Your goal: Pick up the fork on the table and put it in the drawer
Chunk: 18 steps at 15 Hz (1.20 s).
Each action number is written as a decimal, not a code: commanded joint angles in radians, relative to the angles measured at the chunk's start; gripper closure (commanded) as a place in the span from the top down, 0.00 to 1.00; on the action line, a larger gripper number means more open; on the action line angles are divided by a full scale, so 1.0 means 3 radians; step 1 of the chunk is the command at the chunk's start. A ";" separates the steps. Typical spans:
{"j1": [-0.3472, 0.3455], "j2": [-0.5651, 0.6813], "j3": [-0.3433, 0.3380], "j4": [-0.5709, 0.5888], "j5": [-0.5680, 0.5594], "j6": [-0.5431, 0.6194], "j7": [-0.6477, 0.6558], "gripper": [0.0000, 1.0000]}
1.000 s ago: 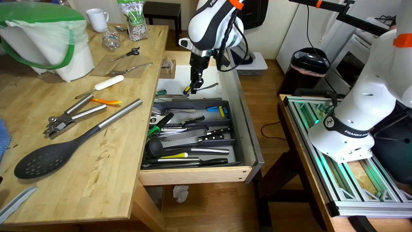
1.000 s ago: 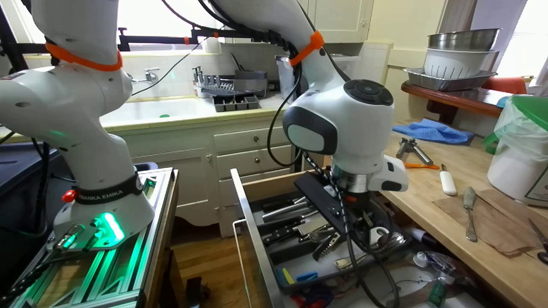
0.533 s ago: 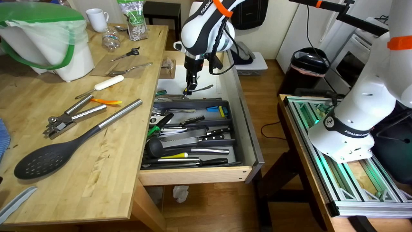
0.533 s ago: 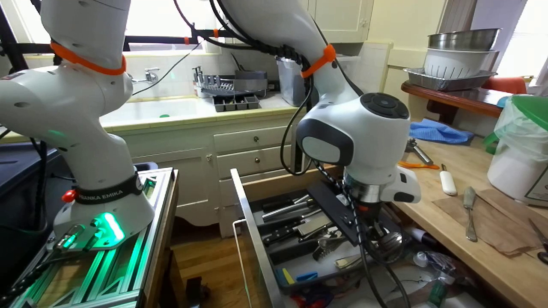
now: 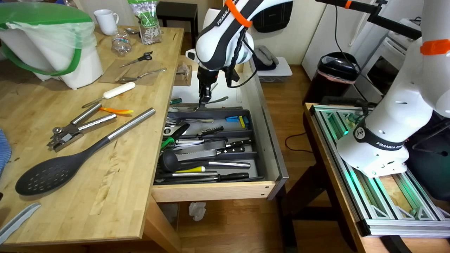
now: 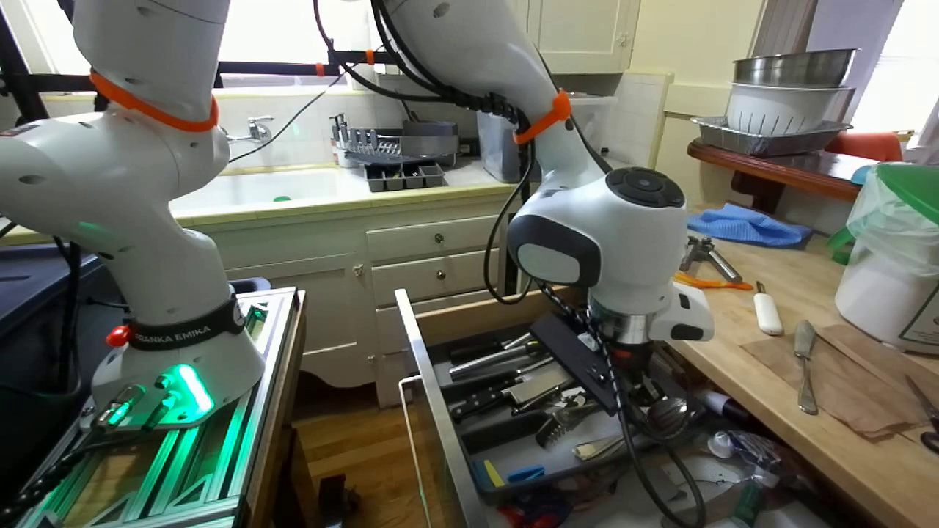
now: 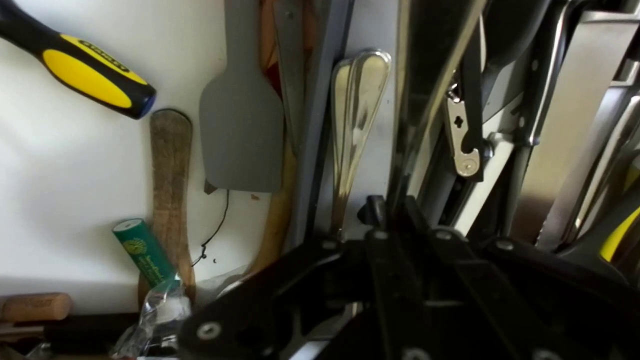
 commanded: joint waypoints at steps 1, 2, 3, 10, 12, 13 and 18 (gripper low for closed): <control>-0.0074 0.0263 0.0160 0.0126 -0.0173 0.0176 0.0156 0.02; -0.0071 0.0355 0.0173 0.0166 -0.0198 0.0294 0.0203 0.02; -0.0091 0.0425 0.0200 0.0208 -0.0214 0.0367 0.0255 0.02; -0.0339 0.0755 0.0439 0.0483 -0.0424 0.0775 0.0598 0.02; -0.0424 0.0808 0.0515 0.0556 -0.0497 0.0811 0.0672 0.02; -0.0455 0.0837 0.0541 0.0591 -0.0536 0.0795 0.0708 0.02; -0.0580 0.0912 0.0705 0.0660 -0.0668 0.0767 0.0760 0.02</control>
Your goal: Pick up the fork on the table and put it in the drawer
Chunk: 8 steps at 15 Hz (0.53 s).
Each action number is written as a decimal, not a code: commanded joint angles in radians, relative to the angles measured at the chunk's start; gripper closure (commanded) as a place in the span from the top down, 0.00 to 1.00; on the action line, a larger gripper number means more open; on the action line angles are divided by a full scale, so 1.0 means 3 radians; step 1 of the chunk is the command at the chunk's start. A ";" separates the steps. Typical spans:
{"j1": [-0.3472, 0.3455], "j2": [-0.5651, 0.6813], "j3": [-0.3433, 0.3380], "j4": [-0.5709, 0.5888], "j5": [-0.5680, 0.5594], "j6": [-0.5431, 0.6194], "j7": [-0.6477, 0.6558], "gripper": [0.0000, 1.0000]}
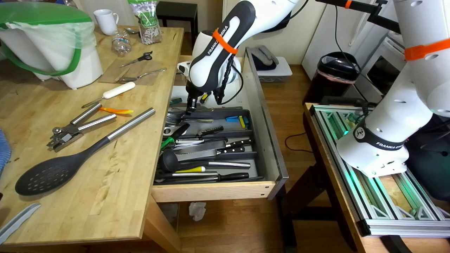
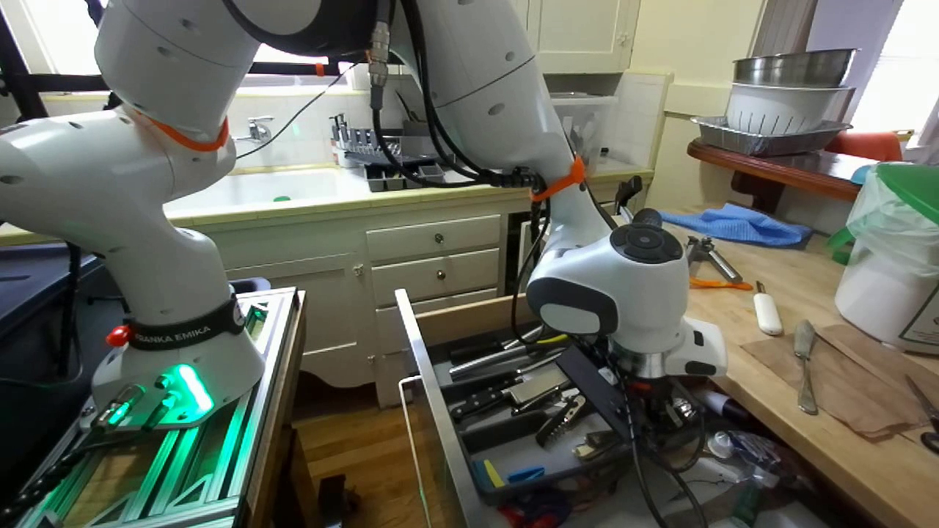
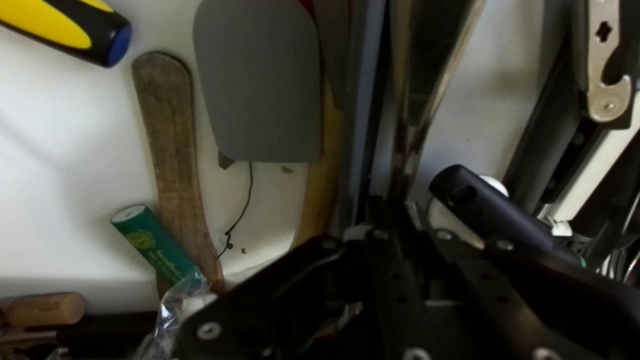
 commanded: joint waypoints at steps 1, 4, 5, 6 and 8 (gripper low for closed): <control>-0.0155 0.0136 0.0162 0.0127 -0.0172 0.0021 0.0130 0.02; -0.0173 0.0183 0.0183 0.0161 -0.0224 0.0017 0.0170 0.02; -0.0187 0.0194 0.0196 0.0166 -0.0239 0.0012 0.0174 0.02; -0.0188 0.0207 0.0196 0.0175 -0.0254 0.0020 0.0189 0.02; -0.0202 0.0236 0.0199 0.0200 -0.0268 -0.0010 0.0219 0.02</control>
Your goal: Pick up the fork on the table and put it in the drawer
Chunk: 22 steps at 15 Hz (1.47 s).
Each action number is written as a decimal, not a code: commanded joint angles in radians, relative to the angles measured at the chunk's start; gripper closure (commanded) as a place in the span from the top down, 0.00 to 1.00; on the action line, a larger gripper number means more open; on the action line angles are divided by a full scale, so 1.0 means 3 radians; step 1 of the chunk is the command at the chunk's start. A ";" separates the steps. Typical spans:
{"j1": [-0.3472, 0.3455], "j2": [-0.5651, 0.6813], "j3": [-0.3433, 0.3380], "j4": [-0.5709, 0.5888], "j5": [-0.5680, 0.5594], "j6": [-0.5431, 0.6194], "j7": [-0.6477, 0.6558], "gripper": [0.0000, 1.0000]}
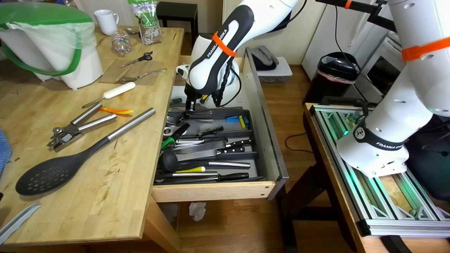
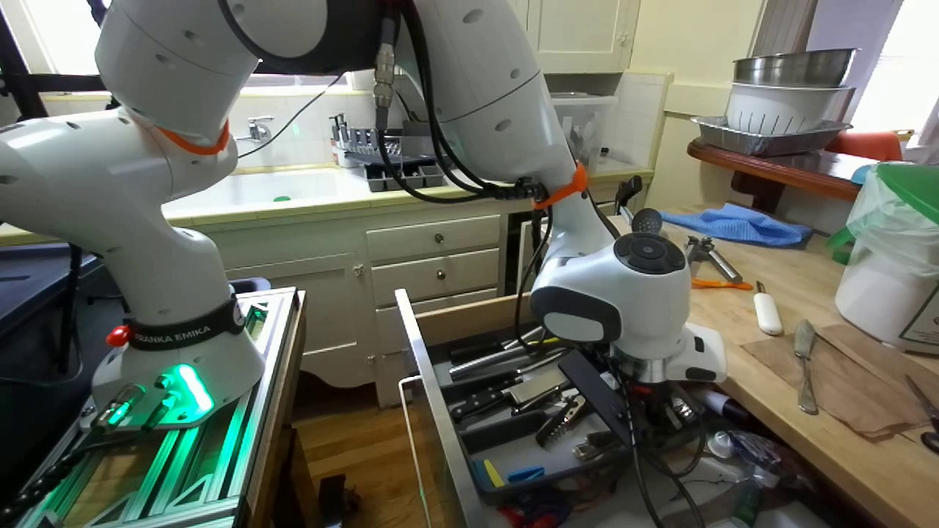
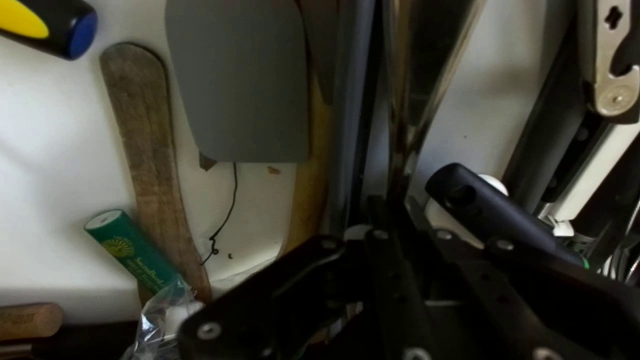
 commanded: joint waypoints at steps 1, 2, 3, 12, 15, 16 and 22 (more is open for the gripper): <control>-0.0104 0.0121 0.0086 0.0108 -0.0138 -0.0008 0.0146 0.02; -0.0124 0.0134 0.0107 0.0118 -0.0131 -0.0006 0.0149 0.02; -0.0131 0.0142 0.0116 0.0126 -0.0132 -0.0012 0.0157 0.02; -0.0160 0.0147 0.0164 0.0122 -0.0147 -0.0030 0.0217 0.02; -0.0147 0.0141 0.0145 0.0120 -0.0174 -0.0052 0.0228 0.36; -0.0148 0.0132 0.0145 0.0114 -0.0187 -0.0049 0.0225 0.42; -0.0241 -0.0116 0.0285 -0.0012 -0.0207 -0.0244 0.0194 0.85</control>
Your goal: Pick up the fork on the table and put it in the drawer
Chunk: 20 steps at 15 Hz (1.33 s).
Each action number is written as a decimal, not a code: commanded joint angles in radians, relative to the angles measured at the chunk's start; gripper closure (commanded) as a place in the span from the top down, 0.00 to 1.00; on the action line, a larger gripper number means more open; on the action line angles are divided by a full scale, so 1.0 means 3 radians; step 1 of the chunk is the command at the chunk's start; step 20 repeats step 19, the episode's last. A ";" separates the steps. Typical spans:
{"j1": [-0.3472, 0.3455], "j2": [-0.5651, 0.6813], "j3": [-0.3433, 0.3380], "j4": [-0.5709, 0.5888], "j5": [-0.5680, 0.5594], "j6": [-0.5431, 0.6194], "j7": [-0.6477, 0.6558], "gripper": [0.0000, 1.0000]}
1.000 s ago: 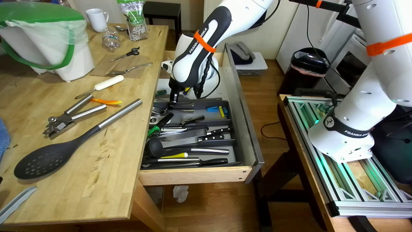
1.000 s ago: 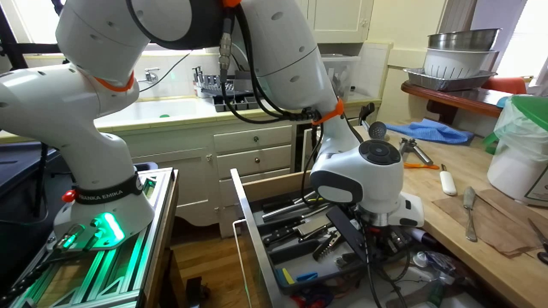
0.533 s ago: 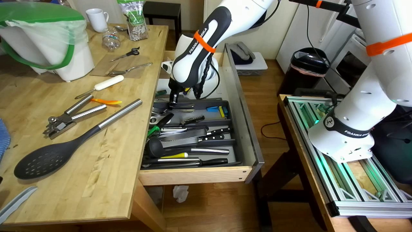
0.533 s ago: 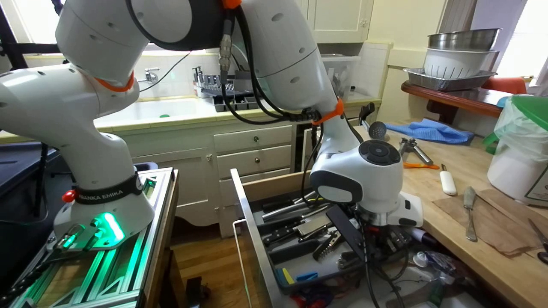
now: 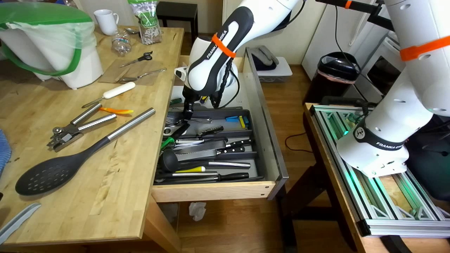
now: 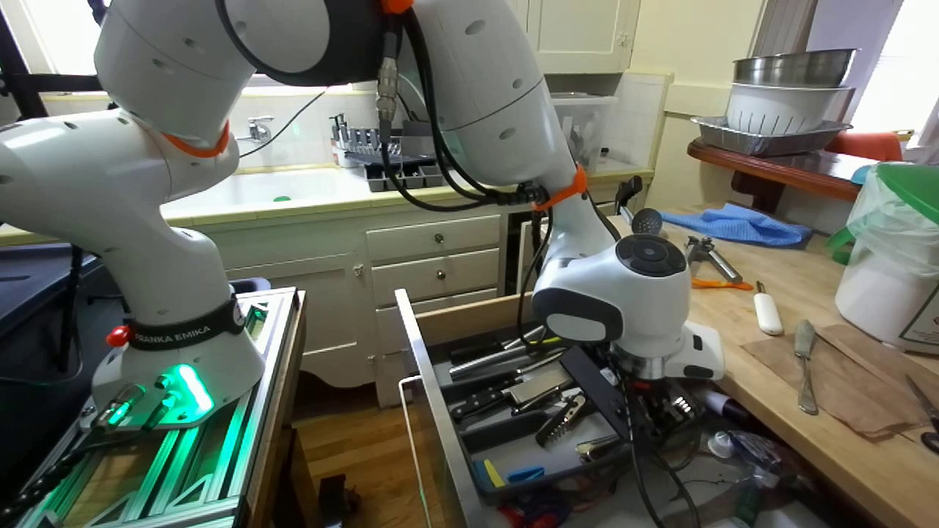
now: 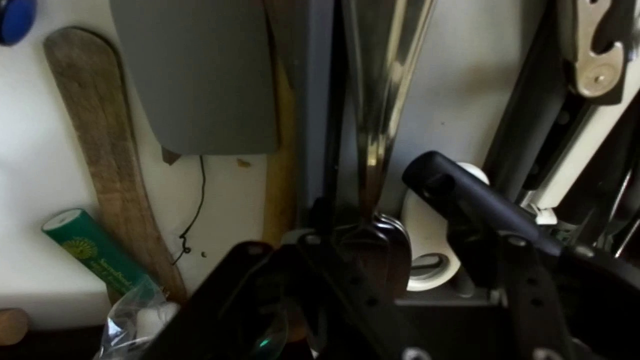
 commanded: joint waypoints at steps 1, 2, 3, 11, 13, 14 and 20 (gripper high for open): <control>-0.0100 -0.0295 0.0088 -0.0102 -0.0091 -0.0359 0.0149 0.94; -0.0078 -0.0424 0.0057 -0.0143 -0.0081 -0.0546 0.0189 0.99; 0.0006 -0.0567 -0.0046 -0.0187 -0.0075 -0.0710 0.0284 1.00; 0.0808 -0.1580 -0.1082 -0.0380 -0.1034 -0.1814 0.0967 1.00; 0.0935 -0.1778 -0.1190 -0.0338 -0.1323 -0.1883 0.1130 1.00; 0.0921 -0.1884 -0.1157 -0.0332 -0.1278 -0.1897 0.1067 1.00; 0.0876 -0.1710 -0.1135 -0.0245 -0.1132 -0.1791 0.0953 1.00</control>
